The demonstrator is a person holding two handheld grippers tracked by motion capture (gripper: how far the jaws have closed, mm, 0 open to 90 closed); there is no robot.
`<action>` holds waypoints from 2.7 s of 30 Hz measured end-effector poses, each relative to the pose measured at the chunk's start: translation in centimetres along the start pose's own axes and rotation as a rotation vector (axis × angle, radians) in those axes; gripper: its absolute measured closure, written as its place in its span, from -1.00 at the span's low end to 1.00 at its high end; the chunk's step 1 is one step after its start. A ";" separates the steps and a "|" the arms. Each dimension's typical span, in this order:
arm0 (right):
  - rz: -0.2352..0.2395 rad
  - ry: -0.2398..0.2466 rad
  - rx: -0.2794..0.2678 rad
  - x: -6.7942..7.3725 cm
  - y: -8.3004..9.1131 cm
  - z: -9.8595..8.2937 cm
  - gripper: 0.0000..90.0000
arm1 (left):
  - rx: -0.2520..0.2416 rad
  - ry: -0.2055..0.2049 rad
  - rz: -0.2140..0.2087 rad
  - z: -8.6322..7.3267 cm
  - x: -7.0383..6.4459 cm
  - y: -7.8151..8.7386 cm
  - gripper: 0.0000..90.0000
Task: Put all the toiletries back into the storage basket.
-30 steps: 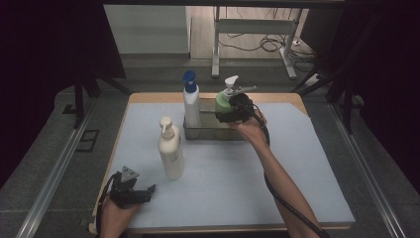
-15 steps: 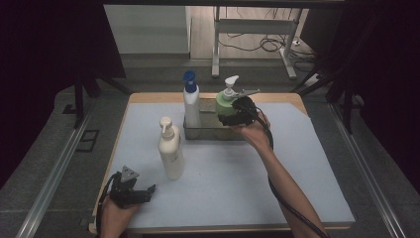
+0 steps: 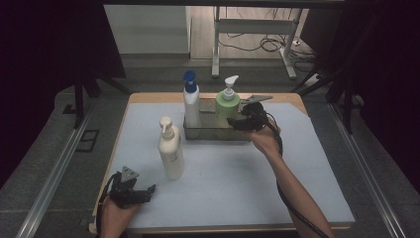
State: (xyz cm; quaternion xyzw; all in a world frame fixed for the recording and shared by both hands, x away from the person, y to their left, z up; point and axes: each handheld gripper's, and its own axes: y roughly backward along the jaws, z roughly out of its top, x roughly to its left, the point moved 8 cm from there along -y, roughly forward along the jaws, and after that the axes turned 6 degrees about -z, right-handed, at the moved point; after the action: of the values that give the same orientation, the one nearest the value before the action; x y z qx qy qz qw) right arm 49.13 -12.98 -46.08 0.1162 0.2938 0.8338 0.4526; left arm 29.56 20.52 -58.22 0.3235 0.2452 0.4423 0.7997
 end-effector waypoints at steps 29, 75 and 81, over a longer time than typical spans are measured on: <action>-0.076 -0.104 0.035 -3.7 -2.4 -1.2 0.98 | 0.000 0.000 0.001 0.0 0.0 0.0 -0.73; -0.055 -0.131 0.103 -1.7 -6.4 -1.4 0.98 | 0.000 0.001 0.000 0.0 0.0 0.0 -0.73; -0.046 -0.124 0.103 -1.0 -6.7 -1.3 0.98 | 0.000 0.001 0.000 0.0 0.0 0.0 -0.73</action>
State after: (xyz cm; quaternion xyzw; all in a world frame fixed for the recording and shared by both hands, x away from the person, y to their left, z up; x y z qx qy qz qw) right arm 53.66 -11.54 -51.03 0.1840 0.3106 0.7982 0.4822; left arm 29.58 20.53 -58.21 0.3235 0.2456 0.4422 0.7997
